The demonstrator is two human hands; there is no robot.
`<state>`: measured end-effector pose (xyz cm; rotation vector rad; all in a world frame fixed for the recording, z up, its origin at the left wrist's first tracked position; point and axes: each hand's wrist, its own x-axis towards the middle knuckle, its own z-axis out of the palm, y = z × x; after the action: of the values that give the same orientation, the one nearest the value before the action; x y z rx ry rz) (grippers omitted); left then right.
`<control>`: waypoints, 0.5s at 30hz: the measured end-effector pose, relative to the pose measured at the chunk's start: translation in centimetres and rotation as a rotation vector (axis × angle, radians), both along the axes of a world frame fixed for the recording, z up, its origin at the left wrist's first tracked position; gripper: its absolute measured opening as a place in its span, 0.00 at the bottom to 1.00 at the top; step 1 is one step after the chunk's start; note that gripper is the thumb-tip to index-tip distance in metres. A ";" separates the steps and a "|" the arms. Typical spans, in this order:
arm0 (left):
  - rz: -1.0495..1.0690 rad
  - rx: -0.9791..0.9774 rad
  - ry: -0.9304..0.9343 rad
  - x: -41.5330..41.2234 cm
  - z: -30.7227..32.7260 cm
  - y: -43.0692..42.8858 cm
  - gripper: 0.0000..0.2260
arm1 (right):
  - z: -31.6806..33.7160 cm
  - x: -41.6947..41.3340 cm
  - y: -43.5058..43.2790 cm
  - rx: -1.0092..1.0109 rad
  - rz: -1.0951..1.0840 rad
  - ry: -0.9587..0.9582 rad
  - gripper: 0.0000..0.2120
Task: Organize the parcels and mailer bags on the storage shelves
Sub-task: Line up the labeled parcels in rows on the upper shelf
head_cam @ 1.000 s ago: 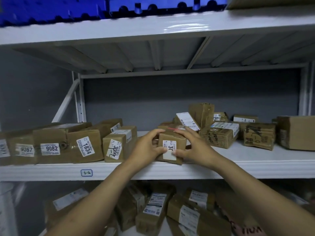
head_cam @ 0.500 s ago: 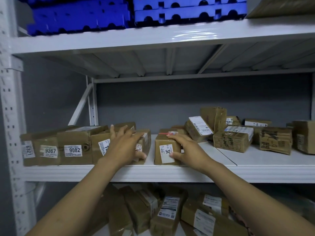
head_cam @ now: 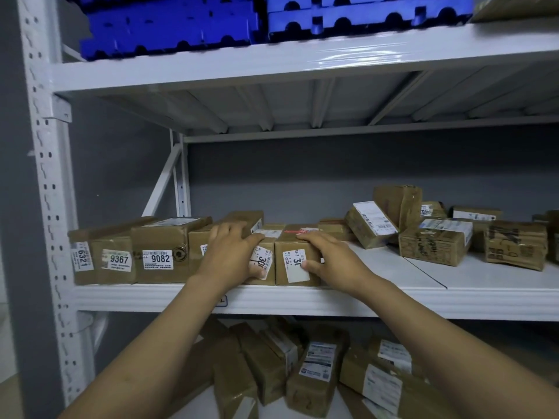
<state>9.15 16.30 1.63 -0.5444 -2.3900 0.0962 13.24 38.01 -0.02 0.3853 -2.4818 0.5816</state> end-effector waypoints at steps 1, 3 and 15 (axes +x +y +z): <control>-0.004 0.002 -0.006 0.0 0.1 -0.1 0.36 | 0.0 0.0 -0.2 0.003 -0.011 0.007 0.26; 0.001 0.000 -0.024 0.2 0.3 -0.1 0.35 | -0.1 0.1 -0.6 0.010 -0.026 0.010 0.26; -0.128 0.062 0.023 2.2 2.3 7.7 0.25 | 2.0 2.3 7.5 0.244 -0.207 -0.053 0.25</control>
<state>11.34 24.00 3.89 -0.6609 -2.3211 -0.0279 15.59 45.47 1.94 0.2017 -2.6098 0.2081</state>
